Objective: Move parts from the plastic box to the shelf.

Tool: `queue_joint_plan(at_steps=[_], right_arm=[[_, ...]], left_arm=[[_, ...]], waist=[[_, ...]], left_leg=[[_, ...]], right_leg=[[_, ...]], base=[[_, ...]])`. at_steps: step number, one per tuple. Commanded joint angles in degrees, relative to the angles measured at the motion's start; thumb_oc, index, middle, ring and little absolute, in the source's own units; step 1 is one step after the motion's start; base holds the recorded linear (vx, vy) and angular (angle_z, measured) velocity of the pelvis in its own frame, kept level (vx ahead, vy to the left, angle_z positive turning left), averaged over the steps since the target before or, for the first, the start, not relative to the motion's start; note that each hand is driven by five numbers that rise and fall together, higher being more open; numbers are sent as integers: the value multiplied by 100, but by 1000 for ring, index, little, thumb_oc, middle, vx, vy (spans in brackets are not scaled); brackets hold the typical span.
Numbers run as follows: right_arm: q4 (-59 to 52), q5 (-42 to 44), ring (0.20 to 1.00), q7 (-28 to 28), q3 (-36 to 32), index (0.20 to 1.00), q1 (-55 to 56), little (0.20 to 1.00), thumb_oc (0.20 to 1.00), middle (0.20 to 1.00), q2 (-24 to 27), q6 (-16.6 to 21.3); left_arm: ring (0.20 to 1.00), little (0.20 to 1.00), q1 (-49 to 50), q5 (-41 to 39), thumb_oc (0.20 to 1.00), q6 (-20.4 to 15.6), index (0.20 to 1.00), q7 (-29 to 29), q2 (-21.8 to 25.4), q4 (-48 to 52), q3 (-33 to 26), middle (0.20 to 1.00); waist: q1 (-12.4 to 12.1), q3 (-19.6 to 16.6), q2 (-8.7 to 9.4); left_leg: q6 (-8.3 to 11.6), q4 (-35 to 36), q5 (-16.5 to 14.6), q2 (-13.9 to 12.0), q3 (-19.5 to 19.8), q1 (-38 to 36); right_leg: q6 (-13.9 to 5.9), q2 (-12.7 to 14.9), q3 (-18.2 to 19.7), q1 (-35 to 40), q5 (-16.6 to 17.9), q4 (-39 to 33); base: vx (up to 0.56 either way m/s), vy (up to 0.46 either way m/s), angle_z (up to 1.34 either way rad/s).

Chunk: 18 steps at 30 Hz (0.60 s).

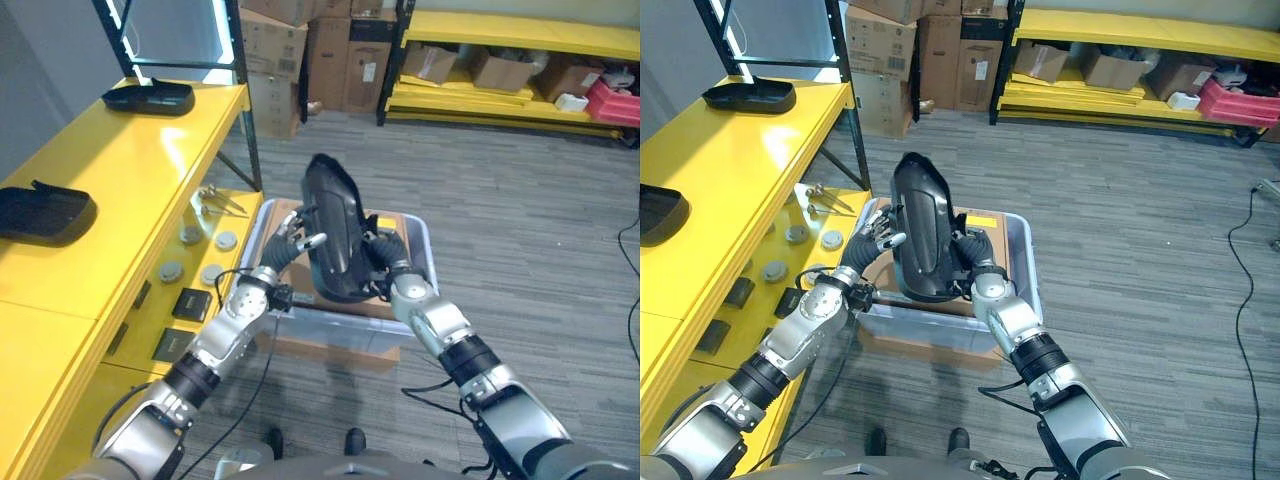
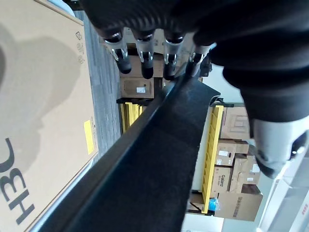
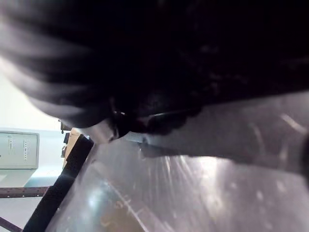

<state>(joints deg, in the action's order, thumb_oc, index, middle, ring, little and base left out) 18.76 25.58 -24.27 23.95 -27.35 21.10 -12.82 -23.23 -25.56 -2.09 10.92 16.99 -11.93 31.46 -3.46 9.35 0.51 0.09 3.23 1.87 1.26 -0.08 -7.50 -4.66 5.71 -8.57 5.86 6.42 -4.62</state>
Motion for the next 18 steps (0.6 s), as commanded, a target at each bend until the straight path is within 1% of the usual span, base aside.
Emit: queue_joint_plan(at_steps=[1, 3, 4, 5, 7, 8, 9, 10, 13, 14, 16, 17, 18], right_arm=[[-279, 31, 200, 56, -345, 200, -321, 200, 200, 200, 44, 511], [-277, 31, 200, 83, -345, 200, -342, 200, 200, 200, 62, 507], [-273, 15, 200, 95, -347, 200, -348, 200, 200, 200, 69, 518], [-272, 15, 200, 95, -348, 200, -348, 200, 200, 200, 69, 518], [-254, -26, 200, 129, -355, 200, -397, 200, 200, 200, 106, 575], [-300, -67, 200, 153, -359, 200, -448, 200, 200, 200, 153, 561], [-332, -80, 200, 167, -360, 200, -470, 200, 200, 200, 171, 539], [-353, -93, 200, 181, -357, 200, -488, 200, 200, 200, 181, 523], [-399, -139, 200, 206, -331, 200, -526, 200, 200, 200, 203, 475], [-403, -181, 200, 216, -301, 200, -550, 200, 200, 200, 198, 454], [-410, -218, 200, 237, -280, 200, -569, 200, 200, 200, 197, 428], [-396, -220, 200, 210, -197, 200, -611, 200, 200, 200, 171, 410], [-395, -222, 200, 199, -171, 200, -619, 200, 200, 200, 155, 405]], left_arm=[[1000, 1000, -582, 469, 1000, -242, 1000, -103, -100, 22, 318, 1000], [1000, 1000, -646, 678, 1000, -141, 1000, -125, -68, 60, 390, 1000], [1000, 1000, -680, 744, 1000, -16, 1000, -155, -40, 75, 433, 1000], [1000, 1000, -681, 744, 1000, -15, 1000, -155, -40, 75, 433, 1000], [1000, 1000, -741, 929, 1000, 370, 1000, -316, 16, 33, 539, 1000], [1000, 1000, -784, 1065, 1000, 627, 1000, -386, 58, -25, 628, 1000], [1000, 1000, -799, 1134, 1000, 791, 1000, -406, 74, -39, 654, 1000], [1000, 1000, -817, 1175, 1000, 905, 1000, -475, 83, -61, 678, 1000], [1000, 1000, -849, 1243, 1000, 1061, 1000, -584, 110, -108, 735, 1000], [1000, 1000, -881, 1233, 1000, 1236, 1000, -610, 112, -131, 778, 1000], [1000, 1000, -897, 1204, 1000, 1424, 1000, -645, 112, -151, 793, 1000], [1000, 1000, -938, 1174, 1000, 1676, 1000, -689, 109, -161, 849, 1000], [1000, 1000, -955, 1179, 1000, 1802, 1000, -703, 100, -153, 860, 1000]], waist=[[-144, -365, 37], [-110, -377, 34], [-94, -383, 28], [-95, -383, 28], [-60, -397, 13], [-32, -410, 7], [-19, -413, 3], [-10, -415, -1], [6, -426, -13], [10, -435, -23], [10, -442, -32], [0, -446, -52], [-5, -445, -58]], left_leg=[[37, -341, -274, -112, -178, 243], [43, -325, -273, -123, -201, 229], [46, -322, -273, -125, -212, 221], [46, -322, -273, -125, -212, 220], [44, -323, -279, -125, -230, 210], [42, -329, -289, -123, -245, 208], [41, -326, -289, -123, -249, 205], [39, -322, -291, -122, -252, 198], [32, -328, -295, -117, -262, 199], [27, -330, -304, -114, -262, 194], [22, -327, -305, -110, -258, 192], [19, -329, -298, -102, -245, 188], [16, -329, -295, -99, -238, 188]], right_leg=[[-493, 351, -65, -103, -356, 523], [-489, 339, -45, -107, -361, 520], [-490, 336, -33, -105, -362, 518], [-490, 335, -33, -105, -362, 518], [-493, 323, 3, -114, -370, 525], [-501, 319, 29, -125, -379, 536], [-505, 317, 38, -130, -381, 540], [-509, 317, 48, -133, -384, 547], [-511, 315, 67, -137, -393, 554], [-517, 317, 72, -141, -400, 563], [-520, 320, 75, -140, -400, 562], [-528, 324, 74, -131, -394, 560], [-532, 327, 71, -127, -392, 558]], base=[[0, 0, 0], [8, 2, -2], [0, 0, 0], [16, 7, -4], [18, 10, -10], [20, 13, -10], [19, 12, -7], [14, 10, -7], [12, 9, -6], [14, 10, -3], [0, 0, 0], [0, 0, 0], [0, 0, 0]])
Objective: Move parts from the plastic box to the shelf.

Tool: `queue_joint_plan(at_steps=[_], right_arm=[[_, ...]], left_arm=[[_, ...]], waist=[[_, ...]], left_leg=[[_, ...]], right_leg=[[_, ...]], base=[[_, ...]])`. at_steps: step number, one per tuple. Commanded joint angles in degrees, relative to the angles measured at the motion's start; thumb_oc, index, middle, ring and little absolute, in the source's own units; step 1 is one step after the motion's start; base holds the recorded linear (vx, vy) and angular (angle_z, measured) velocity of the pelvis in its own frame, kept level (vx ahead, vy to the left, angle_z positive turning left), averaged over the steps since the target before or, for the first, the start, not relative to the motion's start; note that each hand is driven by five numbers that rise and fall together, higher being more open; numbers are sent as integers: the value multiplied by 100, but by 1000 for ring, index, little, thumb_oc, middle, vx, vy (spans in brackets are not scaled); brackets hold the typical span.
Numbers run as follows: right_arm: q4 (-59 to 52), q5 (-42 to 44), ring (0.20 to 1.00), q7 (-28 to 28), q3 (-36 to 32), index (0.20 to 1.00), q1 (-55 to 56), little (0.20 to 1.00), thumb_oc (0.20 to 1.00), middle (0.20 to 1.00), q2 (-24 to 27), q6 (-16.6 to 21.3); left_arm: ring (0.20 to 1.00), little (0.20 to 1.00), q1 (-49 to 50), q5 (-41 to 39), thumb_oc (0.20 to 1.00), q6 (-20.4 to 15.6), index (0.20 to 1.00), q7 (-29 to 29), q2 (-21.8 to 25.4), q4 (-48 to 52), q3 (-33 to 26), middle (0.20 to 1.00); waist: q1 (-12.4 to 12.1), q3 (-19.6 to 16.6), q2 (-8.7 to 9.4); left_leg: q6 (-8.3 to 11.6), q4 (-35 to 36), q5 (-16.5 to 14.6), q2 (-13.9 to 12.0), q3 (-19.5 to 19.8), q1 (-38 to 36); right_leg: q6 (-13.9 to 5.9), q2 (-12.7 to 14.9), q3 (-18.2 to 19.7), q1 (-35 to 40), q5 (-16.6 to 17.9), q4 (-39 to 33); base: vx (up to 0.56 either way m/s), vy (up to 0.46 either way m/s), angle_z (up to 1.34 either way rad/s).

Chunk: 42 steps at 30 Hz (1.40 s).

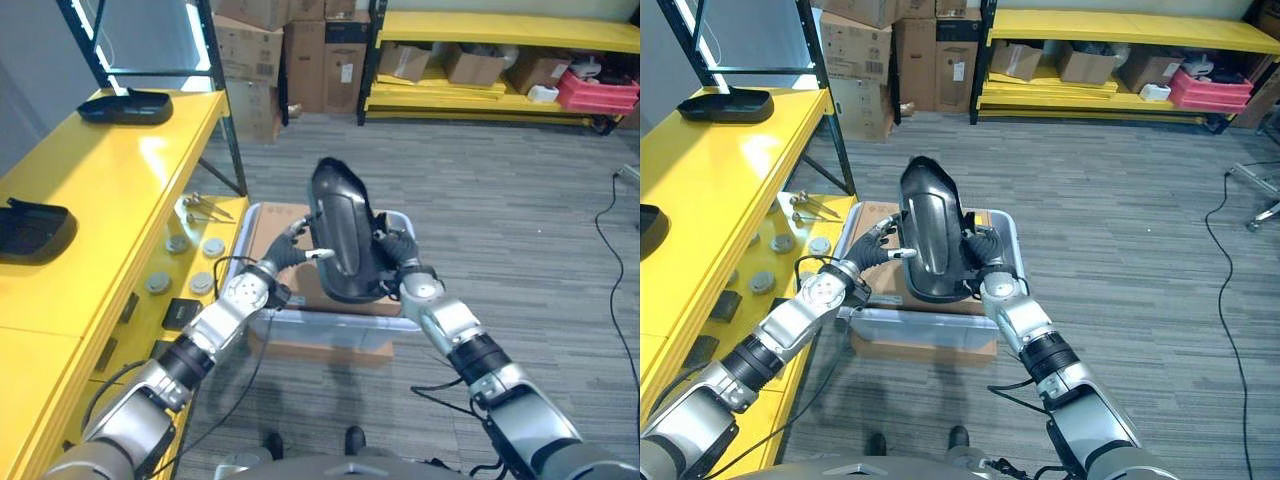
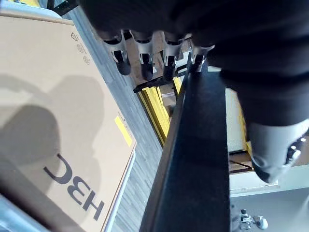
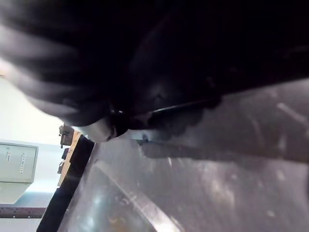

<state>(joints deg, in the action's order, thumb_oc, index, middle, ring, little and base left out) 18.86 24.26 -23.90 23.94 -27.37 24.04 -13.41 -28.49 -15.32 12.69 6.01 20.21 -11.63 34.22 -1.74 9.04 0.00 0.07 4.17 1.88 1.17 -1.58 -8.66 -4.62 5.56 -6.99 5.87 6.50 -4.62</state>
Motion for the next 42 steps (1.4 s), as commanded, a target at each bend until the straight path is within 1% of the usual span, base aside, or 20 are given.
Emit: queue_joint_plan(at_steps=[1, 5, 7, 9, 12, 14, 16, 17, 20, 24, 26, 28, 30, 31, 33, 34, 37, 38, 39, 42], right_arm=[[-403, -101, 200, 154, -148, 200, -626, 200, 200, 200, -162, 463], [-377, -101, 200, 180, -75, 200, -698, 200, 200, 200, -218, 413], [-335, -125, 200, 173, -25, 200, -763, 200, 200, 200, -280, 367], [-315, -143, 200, 107, 14, 200, -772, 200, 200, 200, -302, 362], [-339, -133, 200, 31, 7, 200, -747, 200, 200, 200, -276, 339], [-397, -83, 200, -65, -14, 200, -708, 200, 200, 200, -251, 313], [-512, -42, 200, -142, -69, 200, -635, 200, 200, 200, -198, 279], [-545, -26, 200, -163, -86, 200, -607, 200, 200, 200, -184, 284], [-494, -22, 200, -149, -93, 200, -591, 200, 200, 200, -198, 351], [-420, -32, 200, -75, -95, 200, -580, 200, 200, 200, -210, 431], [-397, -29, 200, -42, -95, 200, -575, 200, 200, 200, -218, 454], [-419, -39, 200, -2, -109, 200, -543, 200, 200, 200, -219, 454], [-451, -63, 200, -15, -111, 200, -508, 200, 200, 200, -239, 441], [-469, -63, 200, -39, -111, 200, -489, 200, 200, 200, -249, 432], [-472, -65, 200, -95, -122, 200, -470, 200, 200, 200, -260, 426], [-481, -57, 200, -169, -131, 200, -455, 200, 200, 200, -275, 428], [-486, -25, 200, -230, -189, 200, -422, 200, 200, 200, -239, 472], [-486, -25, 200, -230, -189, 200, -422, 200, 200, 200, -238, 472], [-492, -12, 200, -252, -236, 200, -412, 200, 200, 200, -211, 496], [-469, -1, 200, -227, -281, 200, -420, 200, 200, 200, -190, 521]], left_arm=[[1000, 1000, -445, 119, 1000, 477, 1000, -208, -231, -191, 598, 1000], [1000, 1000, -493, -26, 1000, 734, 1000, -2, -332, -350, 623, 1000], [1000, 1000, -504, -315, 1000, 797, 1000, 500, -456, -522, 598, 1000], [1000, 1000, -464, -630, 1000, 774, 1000, 938, -523, -681, 470, 1000], [1000, 1000, -341, -1011, 1000, 659, 1000, 1211, -531, -918, 245, 1000], [1000, 1000, -212, -1080, 1000, 451, 1000, 1108, -507, -1132, 15, 1000], [1000, 1000, -70, -904, 1000, 207, 1000, 809, -446, -1250, -201, 1000], [1000, 1000, -38, -800, 1000, 166, 1000, 666, -414, -1211, -259, 1000], [1000, 1000, -65, -360, 1000, 32, 1000, 404, -415, -1052, -209, 1000], [1000, 1000, -145, -220, 1000, -54, 1000, 331, -418, -874, -102, 1000], [1000, 1000, -174, -305, 1000, -95, 1000, 592, -443, -765, -21, 1000], [1000, 1000, -174, -644, 1000, -191, 1000, 1162, -519, -675, -66, 1000], [1000, 1000, -148, -972, 1000, -446, 1000, 1806, -606, -652, -183, 1000], [1000, 1000, -105, -1173, 1000, -733, 1000, 2197, -658, -703, -319, 1000], [1000, 1000, -37, -1391, 1000, -1012, 1000, 2498, -694, -783, -567, 1000], [1000, 1000, 39, -1410, 1000, -1279, 1000, 2494, -703, -905, -762, 1000], [1000, 1000, 175, -1276, 1000, -1582, 1000, 2197, -705, -1055, -1004, 1000], [1000, 1000, 175, -1276, 1000, -1584, 1000, 2196, -706, -1056, -1005, 1000], [1000, 1000, 235, -1215, 1000, -1612, 1000, 1940, -710, -1034, -1071, 1000], [1000, 1000, 258, -1164, 1000, -1669, 1000, 1770, -738, -977, -1026, 1000]], waist=[[-182, -414, -14], [-188, -410, -28], [-197, -410, -30], [-216, -408, -29], [-247, -405, -28], [-283, -395, -25], [-332, -366, -22], [-355, -351, -22], [-394, -325, -17], [-383, -330, -9], [-366, -332, -2], [-347, -324, 11], [-342, -316, 22], [-345, -318, 34], [-368, -321, 54], [-397, -312, 69], [-453, -279, 92], [-452, -279, 92], [-482, -258, 102], [-485, -247, 106]], left_leg=[[17, -423, -295, -87, -84, 306], [17, -431, -287, -82, -68, 305], [22, -424, -278, -79, -58, 302], [33, -424, -267, -77, -48, 303], [44, -435, -263, -78, -41, 306], [47, -451, -266, -79, -30, 319], [46, -469, -265, -82, -1, 339], [42, -471, -268, -83, 14, 344], [32, -464, -269, -79, 56, 344], [29, -443, -267, -75, 57, 334], [32, -441, -266, -74, 55, 333], [37, -425, -256, -78, 50, 323], [45, -424, -250, -79, 43, 319], [51, -425, -243, -76, 45, 319], [59, -431, -237, -74, 57, 320], [62, -449, -235, -72, 67, 330], [66, -480, -236, -75, 101, 352], [66, -480, -236, -75, 102, 352], [69, -476, -236, -78, 124, 357], [69, -462, -234, -73, 135, 345]], right_leg=[[-539, 346, -89, -126, -398, 555], [-545, 353, -93, -120, -394, 564], [-551, 354, -87, -114, -385, 553], [-556, 357, -91, -108, -376, 544], [-560, 361, -100, -93, -366, 530], [-561, 367, -116, -98, -359, 536], [-559, 378, -149, -108, -348, 548], [-560, 381, -164, -112, -347, 553], [-560, 396, -206, -100, -342, 557], [-556, 389, -208, -88, -344, 539], [-552, 384, -199, -87, -348, 541], [-552, 379, -190, -86, -344, 535], [-551, 377, -188, -75, -337, 519], [-549, 373, -182, -70, -330, 507], [-548, 375, -198, -61, -321, 499], [-542, 376, -213, -59, -318, 504], [-529, 384, -261, -59, -317, 523], [-529, 384, -262, -59, -317, 523], [-527, 390, -294, -49, -320, 518], [-522, 385, -301, -35, -319, 506]], base=[[0, 0, 0], [0, 0, 0], [0, 0, 0], [0, 0, 0], [0, 0, 0], [0, 0, 0], [0, 0, 0], [-16, -11, 3], [0, -5, 4], [7, -5, 4], [3, -1, 2], [0, 0, 0], [0, 0, 0], [0, 0, 0], [0, 0, 0], [0, 0, 0], [-7, -13, 3], [-17, -27, 6], [-11, -19, 6], [-5, -12, 5]])
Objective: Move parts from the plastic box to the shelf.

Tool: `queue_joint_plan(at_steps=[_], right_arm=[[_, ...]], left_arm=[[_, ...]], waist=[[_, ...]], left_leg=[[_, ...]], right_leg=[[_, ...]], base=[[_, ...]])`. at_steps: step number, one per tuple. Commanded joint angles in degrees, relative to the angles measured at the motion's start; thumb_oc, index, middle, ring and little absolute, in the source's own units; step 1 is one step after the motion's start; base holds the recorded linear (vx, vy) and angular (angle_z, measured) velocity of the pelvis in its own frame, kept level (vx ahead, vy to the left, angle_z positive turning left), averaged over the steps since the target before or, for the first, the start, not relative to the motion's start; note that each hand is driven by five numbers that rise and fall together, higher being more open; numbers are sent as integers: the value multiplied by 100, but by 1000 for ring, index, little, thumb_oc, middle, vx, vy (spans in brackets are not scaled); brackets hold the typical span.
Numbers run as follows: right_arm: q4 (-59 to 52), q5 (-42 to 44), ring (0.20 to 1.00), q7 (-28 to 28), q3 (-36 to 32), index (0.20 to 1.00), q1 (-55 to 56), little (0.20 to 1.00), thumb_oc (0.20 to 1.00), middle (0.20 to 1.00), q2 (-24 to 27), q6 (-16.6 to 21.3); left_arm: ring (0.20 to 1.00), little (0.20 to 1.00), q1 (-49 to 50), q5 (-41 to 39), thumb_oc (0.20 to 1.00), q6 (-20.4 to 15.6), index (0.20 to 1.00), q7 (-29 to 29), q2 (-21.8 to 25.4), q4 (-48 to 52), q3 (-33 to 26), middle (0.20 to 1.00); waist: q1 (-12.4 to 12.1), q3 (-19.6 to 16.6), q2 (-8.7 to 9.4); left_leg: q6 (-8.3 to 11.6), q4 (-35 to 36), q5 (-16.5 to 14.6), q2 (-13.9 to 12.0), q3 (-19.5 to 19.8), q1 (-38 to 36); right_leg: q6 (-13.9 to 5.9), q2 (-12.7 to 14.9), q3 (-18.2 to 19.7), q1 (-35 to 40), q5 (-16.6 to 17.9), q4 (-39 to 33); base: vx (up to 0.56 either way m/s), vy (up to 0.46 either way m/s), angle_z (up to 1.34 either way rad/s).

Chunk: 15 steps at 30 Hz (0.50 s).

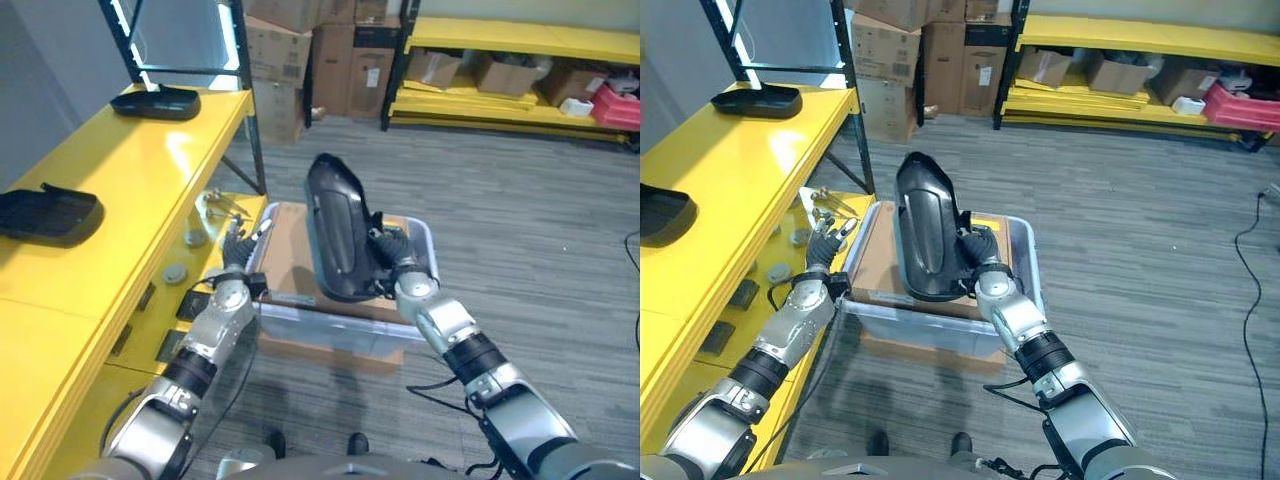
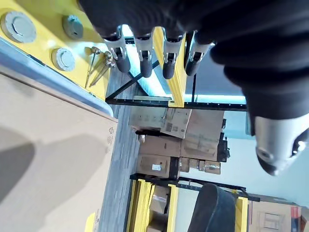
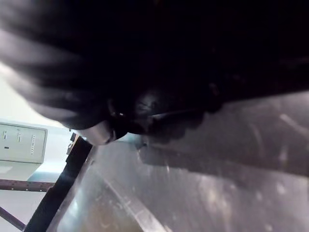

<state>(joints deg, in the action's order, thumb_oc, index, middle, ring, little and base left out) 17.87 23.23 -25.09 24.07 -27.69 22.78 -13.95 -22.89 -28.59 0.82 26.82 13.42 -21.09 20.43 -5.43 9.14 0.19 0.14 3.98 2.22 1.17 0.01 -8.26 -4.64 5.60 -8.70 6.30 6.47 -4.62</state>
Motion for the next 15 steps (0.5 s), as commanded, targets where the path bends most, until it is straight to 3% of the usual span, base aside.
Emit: queue_joint_plan(at_steps=[1, 6, 15], right_arm=[[-361, 90, 200, -88, -321, 200, -383, 200, 200, 200, -67, 586], [-378, 75, 200, -75, -341, 200, -341, 200, 200, 200, -85, 551], [-347, 144, 200, 40, -345, 200, -259, 200, 200, 200, -81, 603]], left_arm=[[1000, 1000, -311, 218, 1000, -534, 1000, -357, -78, 29, 437, 1000], [1000, 1000, -365, 303, 1000, -458, 1000, -497, -92, 273, 650, 1000], [1000, 1000, -471, 694, 1000, -678, 1000, -810, 22, 636, 1039, 1000]], waist=[[-113, -249, 91], [-75, -245, 102], [0, -226, 108]], left_leg=[[60, -448, -274, -69, -21, 310], [51, -438, -287, -70, -48, 300], [43, -447, -306, -80, -97, 292]], right_leg=[[-520, 383, -131, -80, -316, 507], [-518, 377, -113, -84, -325, 511], [-509, 366, -80, -106, -342, 547]], base=[[-2, -8, 3], [0, 0, 0], [0, 0, 0]])
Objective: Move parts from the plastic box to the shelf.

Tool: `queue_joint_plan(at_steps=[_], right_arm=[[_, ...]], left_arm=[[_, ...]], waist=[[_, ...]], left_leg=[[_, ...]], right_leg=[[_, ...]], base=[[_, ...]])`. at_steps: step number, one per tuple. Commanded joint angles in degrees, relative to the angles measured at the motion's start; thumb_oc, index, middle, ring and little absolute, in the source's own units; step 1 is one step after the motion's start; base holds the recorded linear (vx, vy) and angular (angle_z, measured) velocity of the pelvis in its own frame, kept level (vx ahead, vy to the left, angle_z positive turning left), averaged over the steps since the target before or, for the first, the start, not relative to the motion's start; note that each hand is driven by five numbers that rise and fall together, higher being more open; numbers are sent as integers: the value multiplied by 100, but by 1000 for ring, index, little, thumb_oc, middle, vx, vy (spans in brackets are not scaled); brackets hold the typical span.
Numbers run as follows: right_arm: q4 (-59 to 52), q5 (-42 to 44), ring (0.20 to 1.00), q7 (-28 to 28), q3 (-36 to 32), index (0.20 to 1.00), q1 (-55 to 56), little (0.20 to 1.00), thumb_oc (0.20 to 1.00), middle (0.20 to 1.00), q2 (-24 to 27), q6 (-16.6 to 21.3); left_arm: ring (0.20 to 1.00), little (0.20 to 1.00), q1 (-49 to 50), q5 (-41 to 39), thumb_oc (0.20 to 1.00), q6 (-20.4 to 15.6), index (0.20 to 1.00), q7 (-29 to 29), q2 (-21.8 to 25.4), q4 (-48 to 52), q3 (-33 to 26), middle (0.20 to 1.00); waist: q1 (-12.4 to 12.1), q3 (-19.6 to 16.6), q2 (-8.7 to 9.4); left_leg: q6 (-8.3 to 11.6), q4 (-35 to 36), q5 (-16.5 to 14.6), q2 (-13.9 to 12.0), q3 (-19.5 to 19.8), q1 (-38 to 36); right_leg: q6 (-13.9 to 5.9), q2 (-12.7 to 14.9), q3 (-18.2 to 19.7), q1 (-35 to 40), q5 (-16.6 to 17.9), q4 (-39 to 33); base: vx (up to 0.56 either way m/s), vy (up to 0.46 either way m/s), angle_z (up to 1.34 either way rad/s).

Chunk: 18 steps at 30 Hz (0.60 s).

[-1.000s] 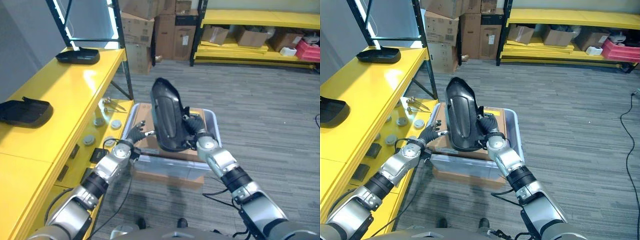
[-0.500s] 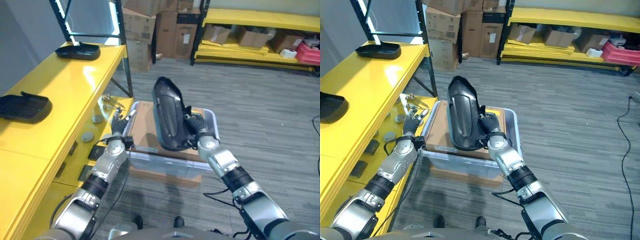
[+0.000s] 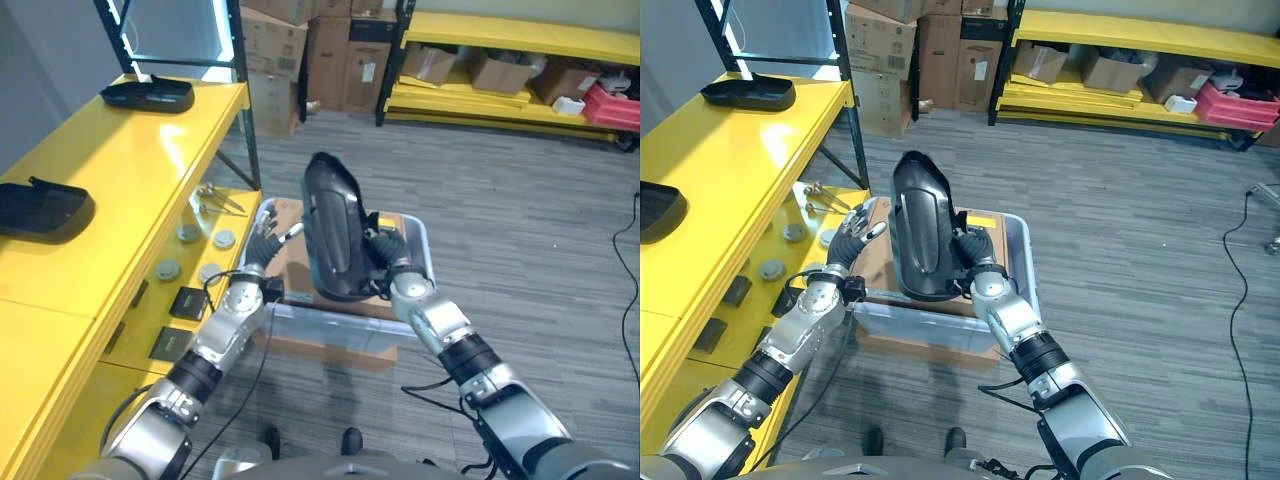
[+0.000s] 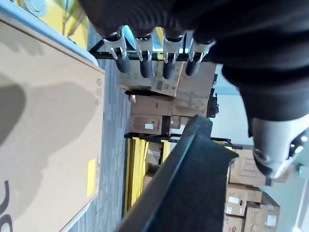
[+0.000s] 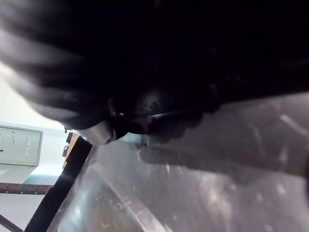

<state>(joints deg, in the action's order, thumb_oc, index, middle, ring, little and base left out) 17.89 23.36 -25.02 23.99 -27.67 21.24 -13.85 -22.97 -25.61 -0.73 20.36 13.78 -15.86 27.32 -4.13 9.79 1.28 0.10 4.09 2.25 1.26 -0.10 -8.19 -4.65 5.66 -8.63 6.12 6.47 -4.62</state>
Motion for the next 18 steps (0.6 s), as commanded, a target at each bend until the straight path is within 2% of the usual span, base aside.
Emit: queue_joint_plan(at_steps=[1, 8, 12, 14, 16, 17, 18], right_arm=[[-352, 138, 200, 46, -338, 200, -262, 200, 200, 200, 73, 587], [-317, 137, 200, 95, -308, 200, -302, 200, 200, 200, 81, 603], [-295, 158, 200, 87, -297, 200, -310, 200, 200, 200, 98, 657], [-303, 177, 200, 24, -312, 200, -347, 200, 200, 200, 113, 688], [-298, 182, 200, 2, -338, 200, -379, 200, 200, 200, 147, 756], [-356, 212, 200, 25, -374, 200, -439, 200, 200, 200, 195, 737], [-381, 230, 200, 34, -384, 200, -461, 200, 200, 200, 211, 711]], left_arm=[[1000, 1000, -475, 417, 1000, -542, 1000, -249, 4, 162, 378, 1000], [1000, 1000, -639, 891, 1000, -409, 1000, -493, 192, 551, 745, 1000], [1000, 1000, -715, 1090, 1000, -214, 1000, -589, 278, 627, 888, 1000], [1000, 1000, -748, 1218, 1000, -11, 1000, -600, 324, 635, 969, 1000], [1000, 1000, -763, 1295, 1000, 359, 1000, -526, 365, 612, 1035, 1000], [1000, 1000, -740, 1341, 1000, 782, 1000, -415, 407, 457, 1080, 1000], [1000, 1000, -729, 1321, 1000, 869, 1000, -371, 411, 393, 1086, 1000]], waist=[[-125, -293, -1], [-62, -317, -16], [-30, -338, -29], [-16, -344, -40], [-3, -356, -52], [8, -361, -63], [10, -359, -65]], left_leg=[[48, -456, -309, -91, -90, 283], [47, -443, -322, -91, -144, 268], [45, -435, -325, -93, -169, 261], [43, -428, -325, -92, -177, 256], [45, -424, -324, -97, -188, 251], [39, -423, -326, -93, -193, 246], [37, -427, -329, -89, -193, 247]], right_leg=[[-506, 357, -87, -85, -345, 544], [-500, 334, -42, -103, -367, 558], [-499, 326, -21, -107, -376, 557], [-499, 321, -9, -108, -382, 554], [-506, 320, -1, -112, -388, 562], [-513, 317, 15, -120, -394, 571], [-515, 317, 20, -122, -396, 574]], base=[[0, 0, 0], [0, 0, 0], [0, 0, 0], [8, 12, -4], [0, 0, 0], [0, 0, 0], [0, 0, 0]])
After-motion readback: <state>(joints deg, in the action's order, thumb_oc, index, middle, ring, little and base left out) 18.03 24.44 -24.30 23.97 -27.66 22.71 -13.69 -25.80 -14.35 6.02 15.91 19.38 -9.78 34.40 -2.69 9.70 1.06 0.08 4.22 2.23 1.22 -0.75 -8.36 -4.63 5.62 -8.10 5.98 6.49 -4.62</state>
